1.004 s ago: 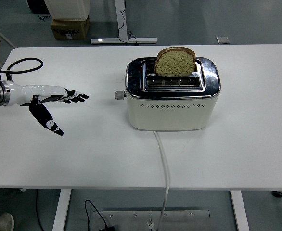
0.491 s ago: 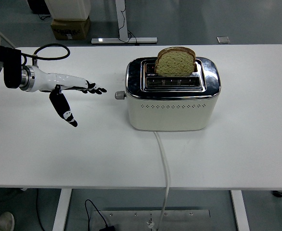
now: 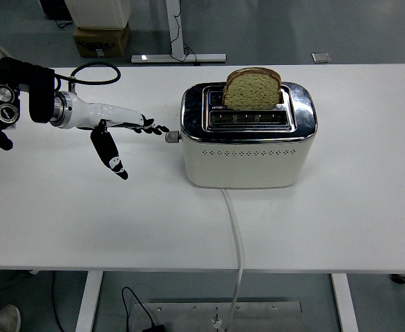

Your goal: Press down toaster

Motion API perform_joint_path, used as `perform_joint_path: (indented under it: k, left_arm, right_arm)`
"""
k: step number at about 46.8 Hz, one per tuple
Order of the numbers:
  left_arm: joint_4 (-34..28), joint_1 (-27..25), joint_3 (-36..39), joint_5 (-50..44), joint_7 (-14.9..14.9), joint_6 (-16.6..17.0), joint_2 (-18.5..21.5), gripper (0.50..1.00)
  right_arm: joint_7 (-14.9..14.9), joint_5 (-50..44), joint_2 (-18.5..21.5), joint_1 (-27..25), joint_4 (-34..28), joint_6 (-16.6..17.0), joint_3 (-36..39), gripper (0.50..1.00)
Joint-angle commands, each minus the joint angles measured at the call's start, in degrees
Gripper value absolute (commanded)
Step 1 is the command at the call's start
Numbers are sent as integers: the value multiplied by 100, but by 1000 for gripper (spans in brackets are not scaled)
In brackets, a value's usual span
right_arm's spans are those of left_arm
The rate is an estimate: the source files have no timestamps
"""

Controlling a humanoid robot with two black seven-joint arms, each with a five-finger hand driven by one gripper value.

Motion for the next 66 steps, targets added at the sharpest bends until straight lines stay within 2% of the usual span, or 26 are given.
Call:
perform_joint_path:
  k: [1, 66]
  left_arm:
    - [3, -46, 2, 0, 3, 0, -14, 1000]
    - [275, 94, 151, 0, 3, 0, -295, 1000]
  right_arm:
    - [0, 0, 0, 2, 0, 0, 0, 1000]
    - [0, 0, 0, 2, 0, 0, 0, 998]
